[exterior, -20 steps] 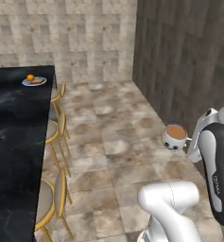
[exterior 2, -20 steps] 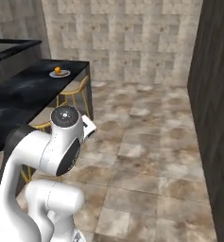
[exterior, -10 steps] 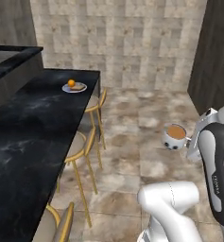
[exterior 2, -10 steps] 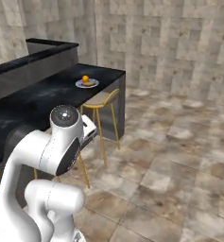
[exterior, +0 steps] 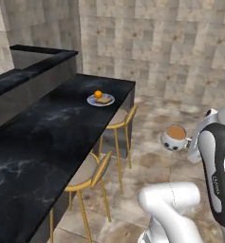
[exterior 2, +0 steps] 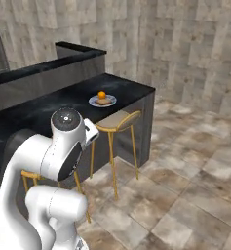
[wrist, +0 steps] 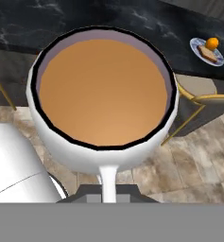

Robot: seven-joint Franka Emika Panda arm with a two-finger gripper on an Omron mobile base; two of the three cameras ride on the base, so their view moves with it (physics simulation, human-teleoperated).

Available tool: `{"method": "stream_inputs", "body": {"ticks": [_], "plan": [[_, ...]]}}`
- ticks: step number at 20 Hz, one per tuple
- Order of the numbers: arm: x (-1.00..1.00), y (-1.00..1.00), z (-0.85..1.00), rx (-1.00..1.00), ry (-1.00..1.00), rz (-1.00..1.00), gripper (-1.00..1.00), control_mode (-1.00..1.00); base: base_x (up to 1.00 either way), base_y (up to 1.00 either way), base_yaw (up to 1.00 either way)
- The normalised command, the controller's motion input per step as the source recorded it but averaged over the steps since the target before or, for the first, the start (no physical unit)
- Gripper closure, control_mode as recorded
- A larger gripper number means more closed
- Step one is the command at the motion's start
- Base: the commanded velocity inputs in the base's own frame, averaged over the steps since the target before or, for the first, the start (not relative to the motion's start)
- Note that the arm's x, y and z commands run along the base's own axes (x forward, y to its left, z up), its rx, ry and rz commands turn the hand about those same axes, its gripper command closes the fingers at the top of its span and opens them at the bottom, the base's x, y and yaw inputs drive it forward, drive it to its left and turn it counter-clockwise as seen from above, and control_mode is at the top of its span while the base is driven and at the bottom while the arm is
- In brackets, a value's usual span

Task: Pick up the brewed coffee from the coffee machine and place it next to the breakfast plate on the dining counter.

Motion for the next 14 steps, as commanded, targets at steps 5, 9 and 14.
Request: {"method": "stream_inputs", "body": {"ticks": [5, 9, 14], "plan": [[0.00, 0.00, 0.00, 0.00, 0.00, 0.00, 1.00, 1.00, 1.00, -0.58, 0.44], [0.00, 0.00, 0.00, 0.00, 0.00, 0.00, 1.00, 1.00, 1.00, -0.59, 0.45], [0.00, 0.00, 0.00, 0.00, 0.00, 0.00, 1.00, 1.00, 1.00, -0.71, 0.42]]}}
